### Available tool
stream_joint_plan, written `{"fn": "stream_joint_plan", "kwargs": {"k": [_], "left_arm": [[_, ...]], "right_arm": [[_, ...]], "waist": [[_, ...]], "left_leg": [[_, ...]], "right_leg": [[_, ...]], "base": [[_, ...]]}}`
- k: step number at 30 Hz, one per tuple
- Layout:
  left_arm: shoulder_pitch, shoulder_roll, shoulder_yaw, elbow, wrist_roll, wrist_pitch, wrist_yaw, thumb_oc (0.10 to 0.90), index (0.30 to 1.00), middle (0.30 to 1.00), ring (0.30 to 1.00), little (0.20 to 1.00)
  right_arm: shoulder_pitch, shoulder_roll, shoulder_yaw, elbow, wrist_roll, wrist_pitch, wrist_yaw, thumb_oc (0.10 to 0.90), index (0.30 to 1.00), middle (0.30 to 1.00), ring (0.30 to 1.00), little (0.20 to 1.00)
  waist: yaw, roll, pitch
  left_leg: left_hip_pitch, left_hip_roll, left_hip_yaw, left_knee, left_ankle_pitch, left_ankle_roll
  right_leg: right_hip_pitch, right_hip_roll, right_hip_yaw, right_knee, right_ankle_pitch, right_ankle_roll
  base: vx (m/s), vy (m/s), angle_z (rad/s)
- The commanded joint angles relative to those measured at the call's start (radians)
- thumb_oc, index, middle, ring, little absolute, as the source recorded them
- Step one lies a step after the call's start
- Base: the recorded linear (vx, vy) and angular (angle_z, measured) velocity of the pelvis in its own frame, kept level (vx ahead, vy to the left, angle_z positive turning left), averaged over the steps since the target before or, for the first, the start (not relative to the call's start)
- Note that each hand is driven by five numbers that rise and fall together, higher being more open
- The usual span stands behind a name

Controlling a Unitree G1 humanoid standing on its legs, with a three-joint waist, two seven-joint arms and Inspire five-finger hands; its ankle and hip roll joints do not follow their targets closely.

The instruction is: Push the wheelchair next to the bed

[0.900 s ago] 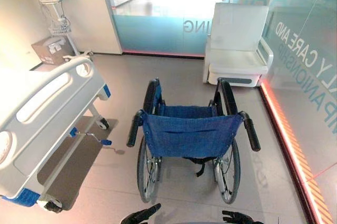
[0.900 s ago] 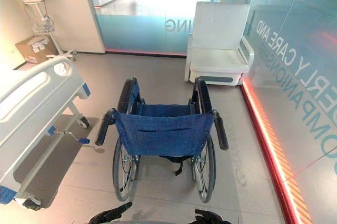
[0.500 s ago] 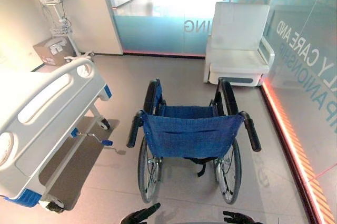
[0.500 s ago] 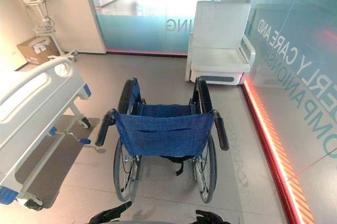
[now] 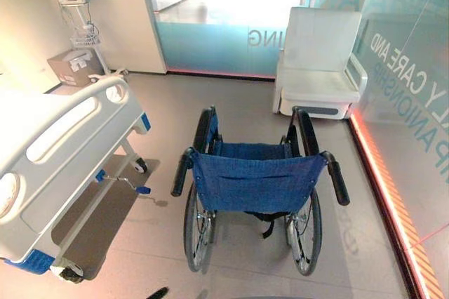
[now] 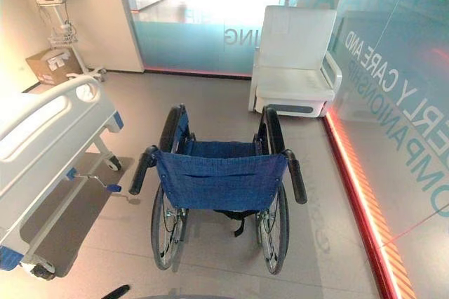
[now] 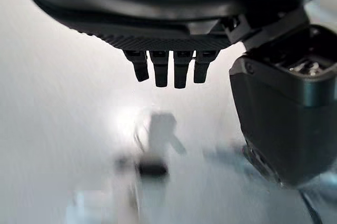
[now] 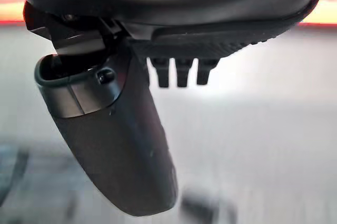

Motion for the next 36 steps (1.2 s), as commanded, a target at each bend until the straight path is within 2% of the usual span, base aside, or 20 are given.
{"fn": "stream_joint_plan", "kwargs": {"k": [1,3,4,5,7,9,12,14,15,19,21,22,24,27,31,36], "left_arm": [[-0.116,0.266,0.029,0.07,0.129,0.055,0.027,0.8,0.9,0.9,0.9,0.9],[-0.146,0.323,0.029,0.072,0.099,0.052,0.045,0.8,0.9,0.9,0.9,0.9],[-0.185,0.377,0.029,0.074,0.039,0.038,0.063,0.8,0.9,0.9,0.9,0.9],[-0.214,0.417,0.032,0.072,-0.007,0.02,0.071,0.8,0.9,0.9,0.9,0.9],[-0.248,0.462,0.038,0.066,-0.094,-0.031,0.084,0.8,0.9,0.9,0.9,0.9],[-0.308,0.535,0.064,-0.013,-0.189,-0.093,0.092,0.8,0.9,0.9,0.9,0.9],[-0.344,0.597,0.116,-0.215,-0.329,-0.109,0.076,0.8,0.9,0.9,0.9,0.9],[-0.321,0.602,0.17,-0.423,-0.388,-0.069,0.089,0.8,0.9,0.9,0.9,0.9],[-0.304,0.605,0.201,-0.507,-0.401,-0.069,0.069,0.8,0.9,0.9,0.9,0.9],[-0.264,0.595,0.279,-0.758,-0.429,-0.086,-0.012,0.8,0.9,0.9,0.9,0.9],[-0.248,0.578,0.316,-0.936,-0.513,-0.096,-0.096,0.8,0.9,0.9,0.9,0.9],[-0.245,0.578,0.319,-0.939,-0.513,-0.095,-0.096,0.8,0.9,0.9,0.9,0.9],[-0.263,0.55,0.316,-1.027,-0.61,-0.097,-0.175,0.8,0.9,0.9,0.9,0.9],[-0.274,0.542,0.306,-1.057,-0.678,-0.088,-0.214,0.8,0.9,0.9,0.9,0.9],[-0.289,0.494,0.251,-1.119,-0.744,-0.038,-0.257,0.8,0.9,0.9,0.9,0.9],[-0.272,0.479,0.186,-1.119,-0.67,0.004,-0.28,0.8,0.9,0.9,0.9,0.9]], "right_arm": [[-0.146,-0.228,-0.009,0.052,-0.002,0.022,-0.043,0.8,0.9,0.9,0.9,0.9],[-0.181,-0.279,-0.009,0.044,0.028,0.025,-0.07,0.8,0.9,0.9,0.9,0.9],[-0.217,-0.321,-0.006,0.03,0.077,-0.002,-0.115,0.8,0.9,0.9,0.9,0.9],[-0.24,-0.349,-0.008,0.011,0.105,0.0,-0.136,0.8,0.9,0.9,0.9,0.9],[-0.262,-0.383,-0.015,-0.011,0.151,-0.032,-0.171,0.8,0.9,0.9,0.9,0.9],[-0.309,-0.442,-0.028,-0.088,0.19,-0.086,-0.209,0.8,0.9,0.9,0.9,0.9],[-0.352,-0.5,-0.041,-0.292,0.258,-0.067,-0.26,0.8,0.9,0.9,0.9,0.9],[-0.325,-0.512,-0.082,-0.508,0.314,-0.013,-0.312,0.8,0.9,0.9,0.9,0.9],[-0.305,-0.515,-0.117,-0.603,0.343,-0.022,-0.328,0.8,0.9,0.9,0.9,0.9],[-0.264,-0.48,-0.232,-0.86,0.396,-0.032,-0.34,0.8,0.9,0.9,0.9,0.9],[-0.246,-0.433,-0.289,-1.002,0.455,-0.066,-0.303,0.8,0.9,0.9,0.9,0.9],[-0.242,-0.432,-0.292,-1.005,0.455,-0.065,-0.303,0.8,0.9,0.9,0.9,0.9],[-0.258,-0.391,-0.287,-1.084,0.528,-0.095,-0.247,0.8,0.9,0.9,0.9,0.9],[-0.264,-0.367,-0.273,-1.121,0.589,-0.094,-0.201,0.8,0.9,0.9,0.9,0.9],[-0.269,-0.29,-0.209,-1.222,0.708,-0.04,-0.102,0.8,0.9,0.9,0.9,0.9],[-0.24,-0.251,-0.137,-1.285,0.788,0.078,-0.028,0.8,0.9,0.9,0.9,0.9]], "waist": [[0.009,-0.022,0.032],[0.008,-0.02,0.03],[0.007,-0.018,0.026],[0.006,-0.016,0.028],[0.004,-0.015,0.022],[0.001,-0.013,0.021],[-0.006,-0.013,0.021],[-0.01,-0.013,0.021],[-0.011,-0.012,0.022],[-0.013,-0.007,0.021],[-0.012,-0.002,0.02],[-0.012,-0.002,0.021],[-0.013,0.0,0.018],[-0.016,0.001,0.016],[-0.025,0.001,0.015],[-0.035,-0.004,0.019]], "left_leg": [[0.069,-0.051,0.086,0.011,-0.126,0.002],[0.069,-0.051,0.088,0.011,-0.126,0.001],[0.067,-0.051,0.091,0.011,-0.127,0.0],[0.071,-0.051,0.093,0.011,-0.129,0.0],[0.065,-0.051,0.097,0.011,-0.127,-0.002],[0.071,-0.052,0.101,0.011,-0.132,-0.004],[0.071,-0.053,0.102,0.011,-0.133,-0.006],[0.067,-0.053,0.101,0.011,-0.13,-0.007],[0.067,-0.053,0.1,0.011,-0.132,-0.007],[0.069,-0.052,0.097,0.011,-0.138,-0.004],[0.075,-0.05,0.098,0.011,-0.146,-0.001],[0.075,-0.05,0.099,0.011,-0.146,-0.001],[0.077,-0.048,0.103,0.011,-0.153,0.0],[0.077,-0.047,0.107,0.011,-0.154,0.0],[0.076,-0.046,0.116,0.011,-0.155,0.002],[0.074,-0.048,0.124,0.011,-0.151,0.006]], "right_leg": [[-0.036,-0.012,0.025,0.007,0.051,0.032],[-0.037,-0.012,0.026,0.005,0.052,0.034],[-0.038,-0.012,0.029,0.003,0.053,0.035],[-0.035,-0.012,0.03,0.003,0.051,0.036],[-0.04,-0.012,0.031,0.0,0.053,0.036],[-0.037,-0.01,0.036,0.0,0.049,0.037],[-0.037,-0.01,0.042,0.0,0.049,0.037],[-0.041,-0.011,0.043,0.0,0.051,0.038],[-0.041,-0.012,0.044,0.0,0.05,0.039],[-0.039,-0.01,0.051,0.0,0.045,0.037],[-0.033,-0.008,0.054,0.0,0.037,0.034],[-0.032,-0.008,0.054,0.0,0.037,0.034],[-0.03,-0.008,0.054,0.0,0.031,0.033],[-0.03,-0.008,0.055,0.0,0.031,0.033],[-0.032,-0.01,0.055,0.0,0.03,0.034],[-0.038,-0.01,0.057,0.0,0.036,0.034]], "base": [[0.01,0.033,-0.01],[0.01,0.039,-0.02],[0.01,0.036,-0.01],[0.01,0.033,0.03],[0.0,0.023,0.04],[0.01,0.017,0.01],[0.0,0.016,0.02],[-0.01,0.022,0.04],[0.02,0.026,0.03],[0.01,0.007,0.01],[0.02,0.028,0.05],[0.01,0.02,0.04],[0.0,0.0,0.0],[-0.01,0.009,-0.03],[-0.02,0.008,-0.11],[-0.02,0.001,-0.05]]}}
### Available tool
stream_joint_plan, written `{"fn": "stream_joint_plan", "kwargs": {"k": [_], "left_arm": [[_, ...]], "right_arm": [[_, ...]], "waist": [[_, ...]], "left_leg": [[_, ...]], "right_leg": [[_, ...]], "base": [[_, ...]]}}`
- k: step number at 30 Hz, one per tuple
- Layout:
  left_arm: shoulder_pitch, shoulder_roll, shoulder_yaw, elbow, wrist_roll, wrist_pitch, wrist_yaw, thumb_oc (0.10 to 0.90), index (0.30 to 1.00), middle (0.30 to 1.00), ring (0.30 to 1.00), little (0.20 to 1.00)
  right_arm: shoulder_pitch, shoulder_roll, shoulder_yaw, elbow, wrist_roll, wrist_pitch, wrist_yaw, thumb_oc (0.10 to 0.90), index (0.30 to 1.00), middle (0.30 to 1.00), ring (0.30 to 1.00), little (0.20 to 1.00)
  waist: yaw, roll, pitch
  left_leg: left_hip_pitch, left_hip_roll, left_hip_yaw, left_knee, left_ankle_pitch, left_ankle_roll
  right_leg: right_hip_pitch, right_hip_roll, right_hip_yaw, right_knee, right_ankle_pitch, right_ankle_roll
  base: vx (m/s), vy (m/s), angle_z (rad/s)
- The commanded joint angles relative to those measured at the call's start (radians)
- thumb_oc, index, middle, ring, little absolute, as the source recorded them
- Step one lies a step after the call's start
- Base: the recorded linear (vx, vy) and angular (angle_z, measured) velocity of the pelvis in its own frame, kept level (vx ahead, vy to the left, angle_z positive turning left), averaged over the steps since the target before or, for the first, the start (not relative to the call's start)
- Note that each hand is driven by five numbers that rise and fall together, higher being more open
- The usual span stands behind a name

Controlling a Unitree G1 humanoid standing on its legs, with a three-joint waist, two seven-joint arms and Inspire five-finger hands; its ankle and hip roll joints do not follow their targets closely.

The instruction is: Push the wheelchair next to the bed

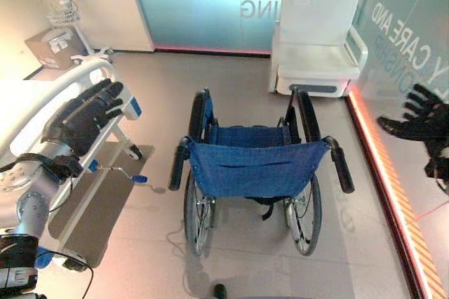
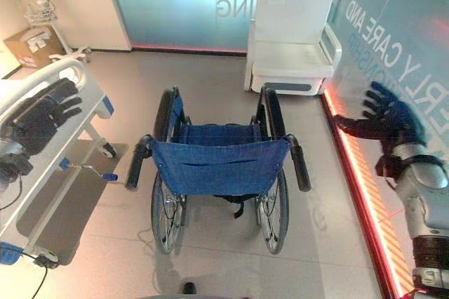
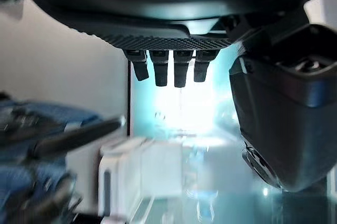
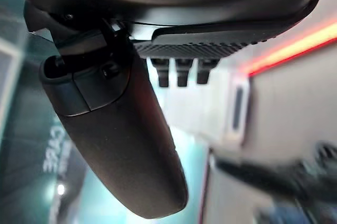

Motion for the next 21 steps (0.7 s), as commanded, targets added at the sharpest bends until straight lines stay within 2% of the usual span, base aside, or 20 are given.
{"fn": "stream_joint_plan", "kwargs": {"k": [1,3,5,6,8,11,13,21], "left_arm": [[-0.047,0.046,0.028,-0.032,0.019,-0.039,-0.019,0.8,0.9,0.9,0.9,0.9],[-0.038,0.067,-0.002,0.0,0.141,-0.04,0.002,0.8,0.9,0.9,0.9,0.9],[-0.039,0.085,-0.019,0.03,0.194,-0.053,-0.007,0.8,0.9,0.9,0.9,0.9],[-0.046,0.104,-0.035,0.042,0.229,-0.037,-0.017,0.8,0.9,0.9,0.9,0.9],[-0.059,0.116,-0.058,0.049,0.237,-0.018,-0.015,0.8,0.9,0.9,0.9,0.9],[-0.069,0.12,-0.072,0.05,0.236,-0.002,-0.018,0.8,0.9,0.9,0.9,0.9],[-0.078,0.101,-0.1,0.047,0.228,0.011,-0.009,0.8,0.9,0.9,0.9,0.9],[-0.096,0.057,-0.153,0.011,0.241,0.034,0.024,0.8,0.9,0.9,0.9,0.9]], "right_arm": [[-0.073,-0.042,-0.012,-0.085,0.084,-0.007,0.051,0.8,0.9,0.9,0.9,0.9],[-0.063,-0.04,0.021,-0.092,0.115,0.044,0.068,0.8,0.9,0.9,0.9,0.9],[-0.069,-0.044,0.04,-0.092,0.106,0.063,0.069,0.8,0.9,0.9,0.9,0.9],[-0.075,-0.047,0.061,-0.093,0.1,0.096,0.073,0.8,0.9,0.9,0.9,0.9],[-0.081,-0.043,0.092,-0.096,0.123,0.125,0.074,0.8,0.9,0.9,0.9,0.9],[-0.081,-0.033,0.111,-0.104,0.138,0.132,0.081,0.8,0.9,0.9,0.9,0.9],[-0.091,0.001,0.155,-0.124,0.2,0.166,0.074,0.8,0.9,0.9,0.9,0.9],[-0.11,0.066,0.235,-0.131,0.252,0.229,0.018,0.8,0.9,0.9,0.9,0.9]], "waist": [[0.003,-0.013,-0.075],[0.0,-0.017,-0.073],[-0.002,-0.018,-0.072],[-0.003,-0.019,-0.07],[-0.004,-0.02,-0.068],[-0.004,-0.021,-0.067],[0.0,-0.022,-0.065],[0.01,-0.024,-0.062]], "left_leg": [[0.079,-0.031,0.065,0.011,-0.156,-0.012],[0.078,-0.033,0.068,0.011,-0.154,-0.01],[0.077,-0.034,0.07,0.011,-0.151,-0.01],[0.077,-0.035,0.071,0.011,-0.15,-0.009],[0.077,-0.035,0.072,0.011,-0.147,-0.007],[0.076,-0.036,0.072,0.011,-0.147,-0.006],[0.078,-0.038,0.072,0.011,-0.145,-0.005],[0.079,-0.043,0.066,0.011,-0.143,-0.004]], "right_leg": [[-0.027,0.011,-0.001,0.001,0.02,0.012],[-0.029,0.012,0.0,0.001,0.023,0.014],[-0.029,0.012,0.0,0.001,0.023,0.014],[-0.028,0.013,0.001,0.001,0.024,0.014],[-0.029,0.014,0.001,0.001,0.026,0.014],[-0.029,0.014,0.0,0.001,0.027,0.014],[-0.027,0.013,-0.003,0.001,0.028,0.014],[-0.024,0.012,-0.01,0.001,0.028,0.013]], "base": [[-0.02,-0.004,-0.04],[0.0,0.0,0.0],[0.0,0.0,0.0],[0.0,0.0,0.0],[0.0,0.0,0.0],[0.0,0.0,0.0],[0.0,0.0,0.0],[0.0,0.008,-0.03]]}}
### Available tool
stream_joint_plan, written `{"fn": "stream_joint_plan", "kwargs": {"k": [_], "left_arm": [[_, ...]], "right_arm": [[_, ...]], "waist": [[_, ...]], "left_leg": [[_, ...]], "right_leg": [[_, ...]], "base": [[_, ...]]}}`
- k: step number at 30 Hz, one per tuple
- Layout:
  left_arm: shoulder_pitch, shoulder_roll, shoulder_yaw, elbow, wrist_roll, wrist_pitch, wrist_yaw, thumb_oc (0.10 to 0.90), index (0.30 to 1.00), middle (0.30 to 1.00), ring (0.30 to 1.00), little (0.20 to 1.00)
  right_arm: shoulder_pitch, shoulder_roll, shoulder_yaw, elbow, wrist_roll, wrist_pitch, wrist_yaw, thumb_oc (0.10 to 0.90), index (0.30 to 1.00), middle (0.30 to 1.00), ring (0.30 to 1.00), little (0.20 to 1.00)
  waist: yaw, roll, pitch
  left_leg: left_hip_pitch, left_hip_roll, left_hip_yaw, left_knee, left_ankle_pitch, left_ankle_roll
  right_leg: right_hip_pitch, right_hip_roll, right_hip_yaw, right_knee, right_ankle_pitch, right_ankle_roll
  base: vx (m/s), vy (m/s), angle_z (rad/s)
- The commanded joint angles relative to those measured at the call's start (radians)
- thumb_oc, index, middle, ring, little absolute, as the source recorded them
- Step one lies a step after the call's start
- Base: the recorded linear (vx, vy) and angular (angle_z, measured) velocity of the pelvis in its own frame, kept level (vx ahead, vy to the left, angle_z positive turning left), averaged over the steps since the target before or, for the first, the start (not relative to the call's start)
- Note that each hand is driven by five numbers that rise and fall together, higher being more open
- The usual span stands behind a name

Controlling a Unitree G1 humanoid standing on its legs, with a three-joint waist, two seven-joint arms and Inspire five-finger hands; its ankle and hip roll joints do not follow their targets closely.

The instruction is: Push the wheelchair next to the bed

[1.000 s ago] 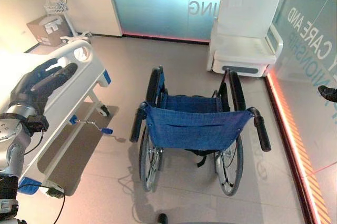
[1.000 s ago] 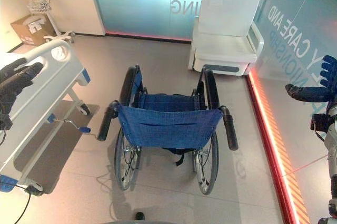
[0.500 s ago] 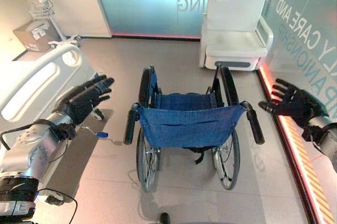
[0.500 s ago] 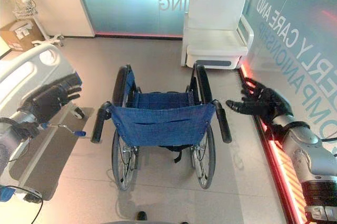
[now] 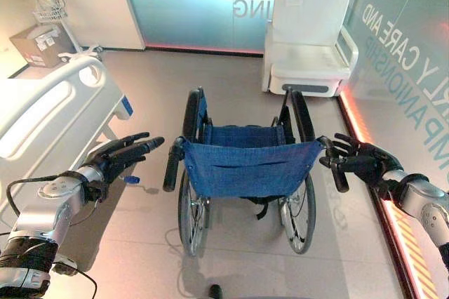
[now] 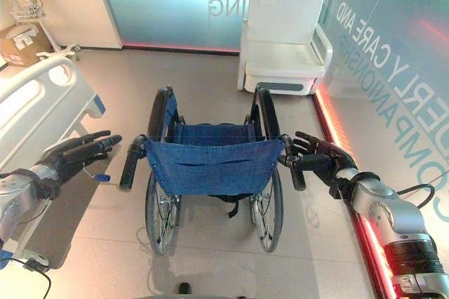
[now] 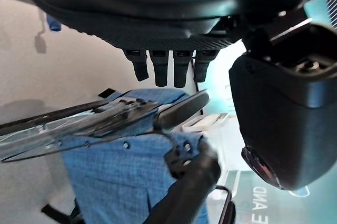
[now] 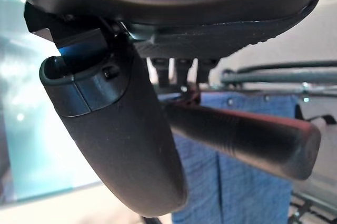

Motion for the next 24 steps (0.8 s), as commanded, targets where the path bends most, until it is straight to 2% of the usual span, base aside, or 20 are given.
{"fn": "stream_joint_plan", "kwargs": {"k": [1,12,15,19,24], "left_arm": [[-0.101,0.05,0.035,-0.062,0.009,-0.064,0.046,0.8,0.9,0.9,0.9,0.9],[-0.093,0.019,0.017,-0.105,0.018,-0.053,0.064,0.8,0.9,0.9,0.9,0.9],[-0.091,0.015,0.014,-0.121,0.012,-0.06,0.067,0.8,0.9,0.9,0.9,0.9],[-0.11,-0.001,-0.005,-0.13,0.009,-0.061,0.088,0.8,0.9,0.9,0.9,0.9],[-0.134,-0.018,-0.034,-0.135,0.015,-0.053,0.101,0.8,0.9,0.9,0.9,0.9]], "right_arm": [[-0.116,0.021,0.07,-0.094,0.109,-0.017,0.0,0.8,0.9,0.9,0.9,0.9],[-0.127,0.051,0.098,-0.108,0.149,0.019,-0.079,0.8,0.9,0.9,0.9,0.9],[-0.125,0.059,0.104,-0.098,0.11,0.012,-0.099,0.8,0.9,0.9,0.9,0.9],[-0.154,0.089,0.125,-0.058,0.116,-0.015,-0.184,0.8,0.9,0.9,0.9,0.9],[-0.197,0.122,0.147,-0.027,0.111,-0.028,-0.227,0.8,0.9,0.9,0.9,0.9]], "waist": [[0.019,0.005,-0.069],[0.027,0.005,-0.065],[0.031,0.006,-0.062],[0.036,0.009,-0.06],[0.042,0.011,-0.058]], "left_leg": [[0.065,-0.037,0.053,0.011,-0.145,-0.01],[0.066,-0.043,0.046,0.011,-0.144,-0.008],[0.067,-0.044,0.045,0.011,-0.144,-0.008],[0.071,-0.044,0.044,0.011,-0.146,-0.008],[0.073,-0.045,0.042,0.011,-0.147,-0.007]], "right_leg": [[-0.033,0.011,-0.013,0.001,0.026,0.012],[-0.029,0.008,-0.019,0.001,0.025,0.014],[-0.026,0.006,-0.023,0.001,0.025,0.014],[-0.022,0.005,-0.027,0.001,0.023,0.013],[-0.019,0.004,-0.033,0.001,0.022,0.013]], "base": [[0.0,0.013,-0.03],[0.0,0.0,0.0],[0.0,0.0,0.0],[0.0,0.0,0.0],[0.0,0.0,0.0]]}}
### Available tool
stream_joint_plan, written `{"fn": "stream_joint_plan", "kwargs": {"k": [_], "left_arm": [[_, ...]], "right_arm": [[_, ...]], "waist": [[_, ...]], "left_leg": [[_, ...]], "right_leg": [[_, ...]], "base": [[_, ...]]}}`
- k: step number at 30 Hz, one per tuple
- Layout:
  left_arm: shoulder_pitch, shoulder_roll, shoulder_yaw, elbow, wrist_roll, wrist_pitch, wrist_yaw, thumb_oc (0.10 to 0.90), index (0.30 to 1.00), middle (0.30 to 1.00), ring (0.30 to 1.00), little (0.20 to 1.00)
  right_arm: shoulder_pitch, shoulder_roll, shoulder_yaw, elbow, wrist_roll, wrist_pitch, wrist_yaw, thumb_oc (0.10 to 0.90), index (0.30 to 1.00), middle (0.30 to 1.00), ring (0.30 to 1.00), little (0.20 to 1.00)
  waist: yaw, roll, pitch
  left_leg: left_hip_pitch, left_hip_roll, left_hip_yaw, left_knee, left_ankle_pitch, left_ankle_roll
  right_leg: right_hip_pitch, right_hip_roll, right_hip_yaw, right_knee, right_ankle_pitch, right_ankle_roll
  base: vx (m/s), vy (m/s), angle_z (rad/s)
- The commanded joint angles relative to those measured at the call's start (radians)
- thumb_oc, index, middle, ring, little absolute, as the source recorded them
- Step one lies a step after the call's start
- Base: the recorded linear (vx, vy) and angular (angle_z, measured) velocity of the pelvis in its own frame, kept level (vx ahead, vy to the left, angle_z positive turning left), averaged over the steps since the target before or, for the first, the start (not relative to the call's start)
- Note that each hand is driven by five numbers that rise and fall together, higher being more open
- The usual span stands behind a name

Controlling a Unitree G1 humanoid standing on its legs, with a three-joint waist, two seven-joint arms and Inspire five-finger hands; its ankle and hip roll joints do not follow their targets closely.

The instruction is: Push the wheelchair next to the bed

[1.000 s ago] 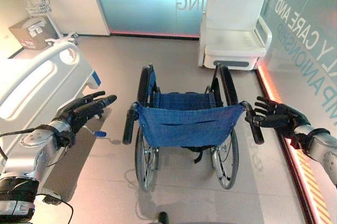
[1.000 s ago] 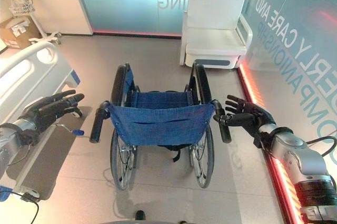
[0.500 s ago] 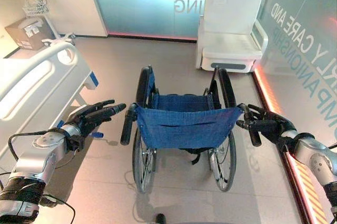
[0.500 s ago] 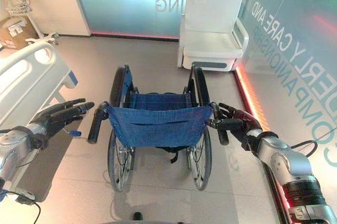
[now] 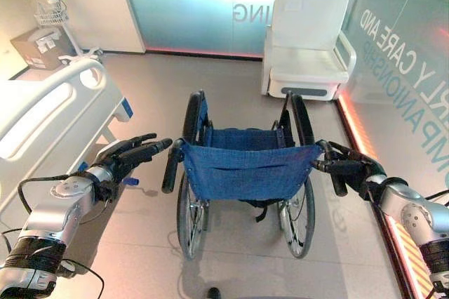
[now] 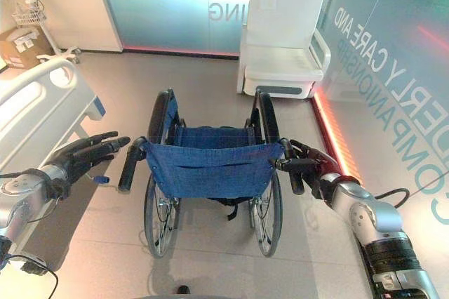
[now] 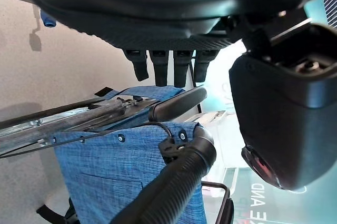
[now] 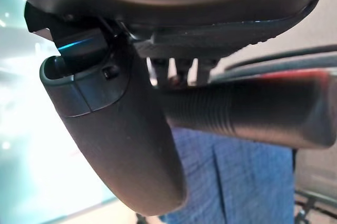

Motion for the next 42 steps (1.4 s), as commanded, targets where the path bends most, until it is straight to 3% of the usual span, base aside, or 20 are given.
{"fn": "stream_joint_plan", "kwargs": {"k": [1,8,12,16,28,32,38,40,42], "left_arm": [[-0.137,0.015,-0.015,-0.064,0.006,-0.069,0.029,0.8,0.9,0.9,0.9,0.9],[-0.174,-0.001,-0.053,-0.06,-0.007,-0.048,0.048,0.8,0.9,0.9,0.9,0.9],[-0.184,-0.022,-0.056,-0.06,-0.064,-0.069,0.099,0.8,0.9,0.9,0.9,0.9],[-0.189,-0.075,-0.063,-0.084,-0.082,-0.101,0.163,0.8,0.9,0.9,0.9,0.9],[-0.152,-0.164,-0.089,-0.202,-0.042,-0.095,0.242,0.8,0.9,0.9,0.9,0.9],[-0.152,-0.173,-0.096,-0.226,-0.043,-0.085,0.263,0.8,0.9,0.9,0.9,0.9],[-0.156,-0.166,-0.097,-0.23,-0.039,-0.07,0.264,0.8,0.9,0.9,0.9,0.9],[-0.161,-0.151,-0.09,-0.224,-0.035,-0.066,0.263,0.8,0.9,0.9,0.9,0.9],[-0.165,-0.144,-0.089,-0.221,-0.031,-0.065,0.269,0.8,0.9,0.9,0.9,0.9]], "right_arm": [[-0.156,0.028,0.068,-0.028,0.065,-0.061,-0.002,0.8,0.9,0.9,0.9,0.9],[-0.205,0.041,0.098,-0.005,0.09,-0.06,-0.02,0.8,0.9,0.9,0.9,0.9],[-0.207,0.056,0.104,-0.003,0.126,-0.087,-0.064,0.8,0.9,0.9,0.9,0.9],[-0.207,0.102,0.09,-0.007,0.184,-0.149,-0.184,0.8,0.9,0.9,0.9,0.9],[-0.171,0.238,0.058,-0.068,0.177,-0.297,-0.447,0.8,0.9,0.9,0.9,0.9],[-0.161,0.257,0.068,-0.079,0.156,-0.272,-0.442,0.8,0.9,0.9,0.9,0.9],[-0.168,0.229,0.097,-0.061,0.103,-0.157,-0.36,0.8,0.9,0.9,0.9,0.9],[-0.183,0.186,0.11,-0.036,0.085,-0.089,-0.295,0.8,0.9,0.9,0.9,0.9],[-0.192,0.169,0.117,-0.025,0.088,-0.072,-0.283,0.8,0.9,0.9,0.9,0.9]], "waist": [[0.038,0.013,-0.057],[0.043,0.013,-0.054],[0.044,0.011,-0.053],[0.044,0.011,-0.051],[0.044,0.02,-0.043],[0.043,0.023,-0.039],[0.047,0.018,-0.04],[0.049,0.013,-0.038],[0.05,0.011,-0.036]], "left_leg": [[0.056,-0.047,0.041,0.011,-0.148,-0.007],[0.06,-0.051,0.036,0.011,-0.151,-0.004],[0.063,-0.053,0.034,0.011,-0.151,-0.004],[0.067,-0.054,0.034,0.011,-0.153,-0.001],[0.075,-0.057,0.033,0.011,-0.16,0.009],[0.075,-0.058,0.034,0.011,-0.16,0.011],[0.075,-0.061,0.028,0.011,-0.158,0.011],[0.076,-0.062,0.026,0.011,-0.157,0.009],[0.076,-0.062,0.026,0.011,-0.157,0.008]], "right_leg": [[-0.038,0.005,-0.029,0.001,0.021,0.013],[-0.031,0.005,-0.034,0.001,0.018,0.011],[-0.028,0.004,-0.036,0.001,0.018,0.011],[-0.025,0.004,-0.037,0.001,0.017,0.009],[-0.022,0.007,-0.024,0.001,0.016,0.006],[-0.023,0.007,-0.023,0.001,0.016,0.006],[-0.021,0.008,-0.024,0.001,0.017,0.006],[-0.02,0.008,-0.027,0.001,0.017,0.006],[-0.019,0.008,-0.029,0.001,0.016,0.006]], "base": [[0.0,0.0,0.0],[0.0,0.0,0.0],[0.0,0.0,0.0],[0.0,0.0,0.0],[0.0,0.0,0.0],[0.0,0.0,0.0],[0.0,0.0,0.0],[0.0,0.0,0.0],[0.0,0.0,0.0]]}}
